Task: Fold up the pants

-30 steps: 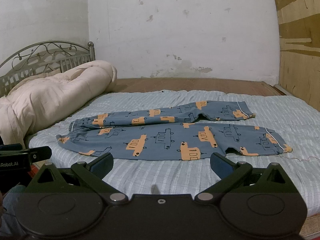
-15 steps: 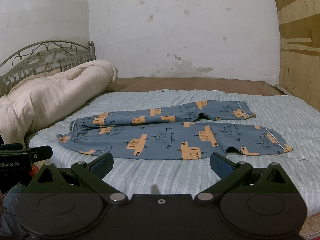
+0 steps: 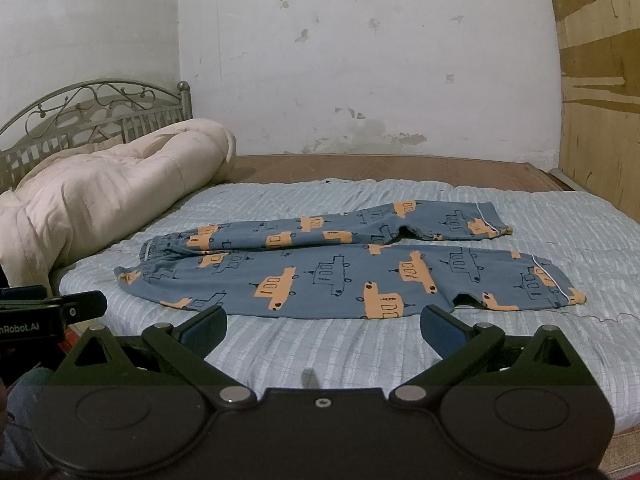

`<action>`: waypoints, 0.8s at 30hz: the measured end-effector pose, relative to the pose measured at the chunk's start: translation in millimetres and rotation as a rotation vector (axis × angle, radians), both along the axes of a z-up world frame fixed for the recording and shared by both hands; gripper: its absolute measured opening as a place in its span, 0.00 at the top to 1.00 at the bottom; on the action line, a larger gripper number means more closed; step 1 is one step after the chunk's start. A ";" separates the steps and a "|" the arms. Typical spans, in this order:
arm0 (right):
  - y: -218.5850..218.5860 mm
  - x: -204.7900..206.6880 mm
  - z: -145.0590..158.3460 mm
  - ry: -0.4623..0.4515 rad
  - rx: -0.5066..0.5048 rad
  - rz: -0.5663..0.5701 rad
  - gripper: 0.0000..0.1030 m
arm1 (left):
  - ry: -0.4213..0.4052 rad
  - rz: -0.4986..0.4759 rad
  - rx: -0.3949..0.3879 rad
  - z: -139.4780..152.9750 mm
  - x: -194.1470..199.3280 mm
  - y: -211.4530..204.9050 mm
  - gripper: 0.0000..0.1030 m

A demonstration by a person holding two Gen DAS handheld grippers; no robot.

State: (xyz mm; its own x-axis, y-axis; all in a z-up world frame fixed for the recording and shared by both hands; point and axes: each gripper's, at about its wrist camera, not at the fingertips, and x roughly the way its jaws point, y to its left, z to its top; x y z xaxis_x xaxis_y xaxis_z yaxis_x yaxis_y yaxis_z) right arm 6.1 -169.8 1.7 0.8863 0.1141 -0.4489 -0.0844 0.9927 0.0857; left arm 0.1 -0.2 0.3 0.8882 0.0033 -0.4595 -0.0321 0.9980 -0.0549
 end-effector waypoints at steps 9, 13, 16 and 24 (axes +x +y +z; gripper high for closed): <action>0.1 1.7 -1.6 0.000 0.000 -0.005 0.01 | 0.003 0.000 0.000 0.1 0.1 0.0 0.01; 0.5 1.9 -2.2 0.004 0.000 -0.003 0.01 | 0.010 -0.003 0.002 -2.3 -3.0 -1.0 0.01; 2.1 0.9 -2.7 0.006 0.000 -0.001 0.01 | 0.019 -0.005 0.003 -6.0 -0.5 -0.5 0.01; 3.5 11.9 -9.1 0.028 0.001 0.008 0.01 | 0.054 -0.012 0.004 -11.8 7.4 0.2 0.01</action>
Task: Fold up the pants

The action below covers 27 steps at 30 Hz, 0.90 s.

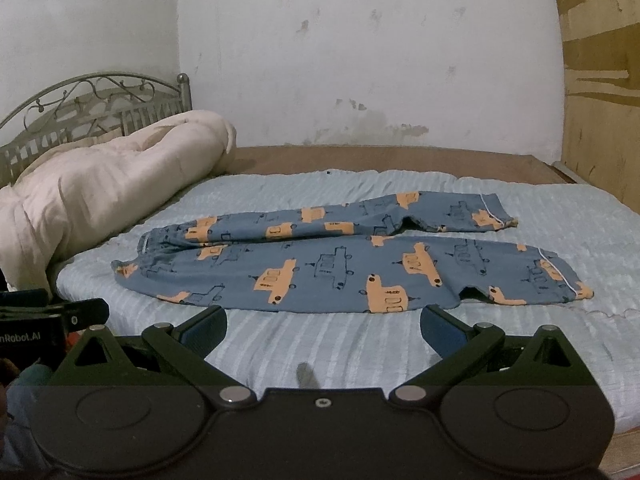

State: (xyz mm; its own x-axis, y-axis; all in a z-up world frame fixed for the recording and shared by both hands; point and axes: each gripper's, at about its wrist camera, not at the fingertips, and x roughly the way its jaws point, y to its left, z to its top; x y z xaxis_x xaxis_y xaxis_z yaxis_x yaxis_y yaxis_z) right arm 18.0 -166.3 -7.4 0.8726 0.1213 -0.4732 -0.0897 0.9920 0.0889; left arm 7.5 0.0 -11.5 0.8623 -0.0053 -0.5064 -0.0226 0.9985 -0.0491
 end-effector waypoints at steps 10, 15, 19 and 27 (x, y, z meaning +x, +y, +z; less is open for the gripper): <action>2.2 19.5 -9.0 0.044 -0.005 0.011 0.01 | 0.068 0.000 0.011 -11.7 19.3 1.8 0.01; 3.7 34.3 -12.9 0.075 -0.005 0.008 0.01 | 0.123 0.004 0.004 -14.4 35.9 5.2 0.01; 3.4 47.0 -16.0 0.099 0.000 0.001 0.01 | 0.151 0.011 0.001 -14.2 51.7 9.5 0.01; 3.8 75.9 -21.6 0.075 0.016 0.030 0.01 | 0.183 0.036 0.029 -8.5 94.4 17.8 0.01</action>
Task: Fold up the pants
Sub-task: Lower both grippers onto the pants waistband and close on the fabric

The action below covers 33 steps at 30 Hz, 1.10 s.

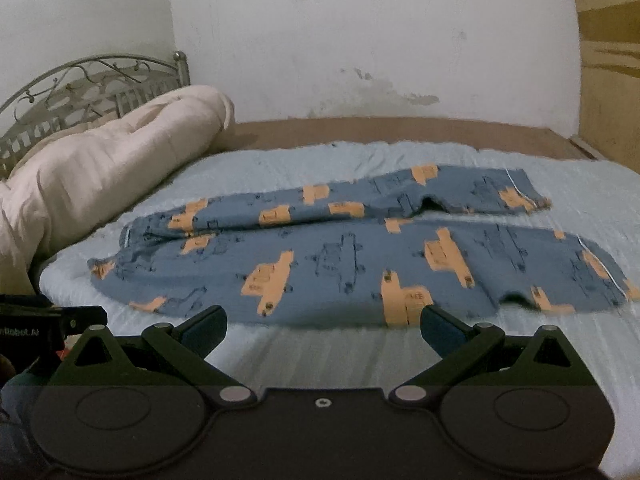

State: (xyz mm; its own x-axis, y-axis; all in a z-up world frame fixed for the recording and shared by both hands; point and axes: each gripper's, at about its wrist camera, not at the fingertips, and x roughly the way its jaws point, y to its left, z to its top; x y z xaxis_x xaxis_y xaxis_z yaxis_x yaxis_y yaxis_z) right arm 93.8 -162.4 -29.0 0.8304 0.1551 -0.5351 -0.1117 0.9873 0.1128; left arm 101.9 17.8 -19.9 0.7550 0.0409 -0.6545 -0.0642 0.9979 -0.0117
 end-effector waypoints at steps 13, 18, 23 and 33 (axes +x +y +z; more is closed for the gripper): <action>1.6 89.1 7.7 -0.029 0.031 0.157 0.01 | -0.041 0.015 0.069 15.9 88.3 25.9 0.01; 2.8 134.0 10.8 -0.028 -0.001 0.215 0.01 | -0.045 0.007 0.111 13.3 125.8 39.5 0.00; 2.9 191.2 8.5 -0.001 -0.008 0.283 0.01 | -0.038 -0.001 0.154 6.0 164.8 54.9 0.00; 4.5 306.6 -7.3 0.030 -0.100 0.440 0.01 | -0.033 -0.087 0.171 -2.4 243.1 86.6 0.00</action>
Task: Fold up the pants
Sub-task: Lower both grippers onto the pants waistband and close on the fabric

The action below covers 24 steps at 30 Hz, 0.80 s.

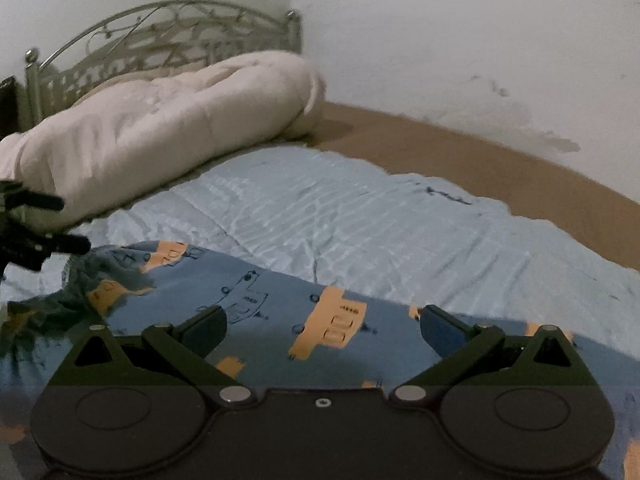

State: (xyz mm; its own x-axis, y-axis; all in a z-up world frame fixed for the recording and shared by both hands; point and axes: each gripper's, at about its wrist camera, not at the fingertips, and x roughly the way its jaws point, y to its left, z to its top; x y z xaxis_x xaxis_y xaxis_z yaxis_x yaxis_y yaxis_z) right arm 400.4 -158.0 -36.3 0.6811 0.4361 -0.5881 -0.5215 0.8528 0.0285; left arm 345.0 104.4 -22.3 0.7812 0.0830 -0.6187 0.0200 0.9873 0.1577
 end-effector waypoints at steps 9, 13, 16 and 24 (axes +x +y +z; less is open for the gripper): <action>2.0 77.6 -12.4 0.097 -0.088 0.080 0.01 | 0.061 -0.238 -0.051 -17.3 64.7 14.1 0.01; 7.5 102.6 -28.6 0.166 -0.158 0.107 0.06 | 0.138 -0.280 -0.049 -30.7 84.7 14.1 0.01; 9.2 112.9 -41.6 0.209 -0.203 0.136 0.13 | 0.210 -0.307 -0.060 -41.5 94.8 14.4 0.01; 11.6 123.8 -49.1 0.269 -0.204 0.205 0.27 | 0.371 -0.345 -0.183 -59.0 108.3 17.3 0.61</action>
State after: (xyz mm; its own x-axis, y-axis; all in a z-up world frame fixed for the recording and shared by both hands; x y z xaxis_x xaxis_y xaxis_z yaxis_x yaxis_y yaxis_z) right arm 524.3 -146.3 -85.3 0.4019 0.4032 -0.8221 -0.6787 0.7338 0.0281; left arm 453.3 121.7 -81.3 0.4701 -0.2744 -0.8389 0.3695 0.9243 -0.0953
